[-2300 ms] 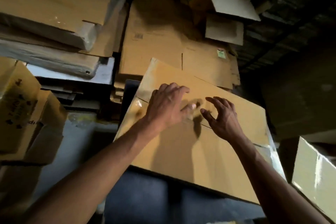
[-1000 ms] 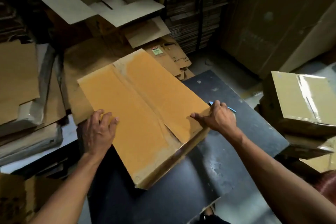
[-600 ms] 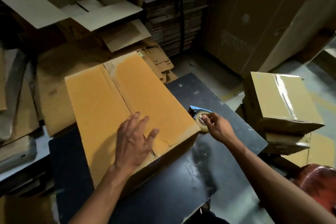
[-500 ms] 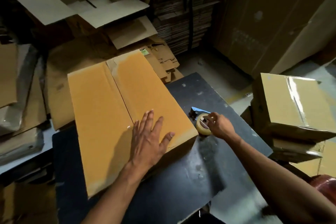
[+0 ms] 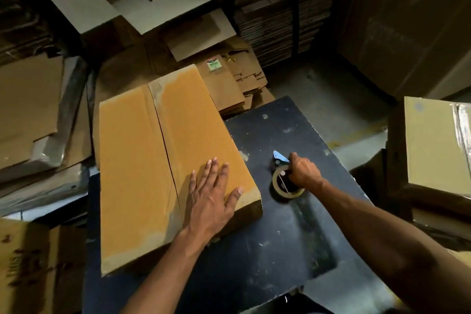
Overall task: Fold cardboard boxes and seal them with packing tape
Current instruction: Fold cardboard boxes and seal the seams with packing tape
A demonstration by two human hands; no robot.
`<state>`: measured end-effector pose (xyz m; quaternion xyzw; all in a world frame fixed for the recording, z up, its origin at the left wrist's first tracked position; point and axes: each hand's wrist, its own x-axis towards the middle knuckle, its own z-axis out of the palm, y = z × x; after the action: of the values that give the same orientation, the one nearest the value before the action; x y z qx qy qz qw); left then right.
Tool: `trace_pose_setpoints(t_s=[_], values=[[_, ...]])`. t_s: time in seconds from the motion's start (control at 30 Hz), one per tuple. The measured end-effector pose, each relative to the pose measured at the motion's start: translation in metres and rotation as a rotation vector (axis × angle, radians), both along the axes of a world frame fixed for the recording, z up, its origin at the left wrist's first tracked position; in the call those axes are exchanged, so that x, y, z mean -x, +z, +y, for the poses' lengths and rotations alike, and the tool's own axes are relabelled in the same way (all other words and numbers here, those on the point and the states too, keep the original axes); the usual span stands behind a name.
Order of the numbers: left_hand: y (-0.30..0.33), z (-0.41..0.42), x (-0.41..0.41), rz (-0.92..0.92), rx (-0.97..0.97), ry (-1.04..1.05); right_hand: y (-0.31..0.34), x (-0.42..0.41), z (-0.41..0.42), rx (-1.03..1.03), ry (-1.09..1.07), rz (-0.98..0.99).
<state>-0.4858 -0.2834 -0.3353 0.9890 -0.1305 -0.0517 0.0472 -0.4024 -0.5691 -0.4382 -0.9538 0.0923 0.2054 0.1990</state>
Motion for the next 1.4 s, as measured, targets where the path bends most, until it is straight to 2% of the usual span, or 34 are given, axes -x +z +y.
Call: trace_pose_setpoints(t_s=[0.2,0.27,0.33,0.4,0.47,0.53,0.6,0.67,0.77,0.9,1.03,1.13,1.23,1.4], values=[[0.001,-0.018,0.001,0.005,0.078,0.022,0.088,0.029,-0.016,-0.410,-0.174,-0.226],[0.011,-0.018,0.001,-0.015,0.187,0.051,0.129,0.039,-0.013,-0.571,-0.182,-0.275],[0.037,-0.023,0.002,0.005,0.368,0.122,0.166,0.049,-0.004,-0.627,-0.139,-0.330],[0.070,-0.031,0.004,0.161,0.697,0.311,0.196,0.058,0.012,-0.569,-0.036,-0.386],[0.100,-0.035,0.007,0.327,1.131,0.523,0.217,0.070,0.034,-0.484,0.075,-0.437],[0.120,-0.026,0.013,0.486,1.442,0.623,0.226,0.081,0.059,-0.311,0.243,-0.505],[0.134,-0.006,0.024,0.573,1.587,0.659,0.225,0.089,0.084,-0.068,0.449,-0.565],[0.143,0.016,0.043,0.579,1.623,0.666,0.223,0.094,0.106,0.044,0.575,-0.598],[0.141,0.050,0.075,0.574,1.758,0.759,0.227,0.102,0.138,0.020,0.697,-0.599],[0.126,0.085,0.111,0.566,2.037,1.089,0.228,0.116,0.184,-0.034,0.863,-0.546],[0.101,0.103,0.131,0.462,2.048,1.342,0.221,0.130,0.227,0.022,1.020,-0.525],[0.089,0.115,0.139,0.339,1.917,1.420,0.219,0.133,0.247,0.021,1.062,-0.470],[0.080,0.128,0.148,0.077,1.644,1.409,0.218,0.138,0.261,0.082,1.120,-0.445],[0.064,0.163,0.167,-0.086,1.558,1.423,0.223,0.136,0.254,0.109,1.193,-0.432]])
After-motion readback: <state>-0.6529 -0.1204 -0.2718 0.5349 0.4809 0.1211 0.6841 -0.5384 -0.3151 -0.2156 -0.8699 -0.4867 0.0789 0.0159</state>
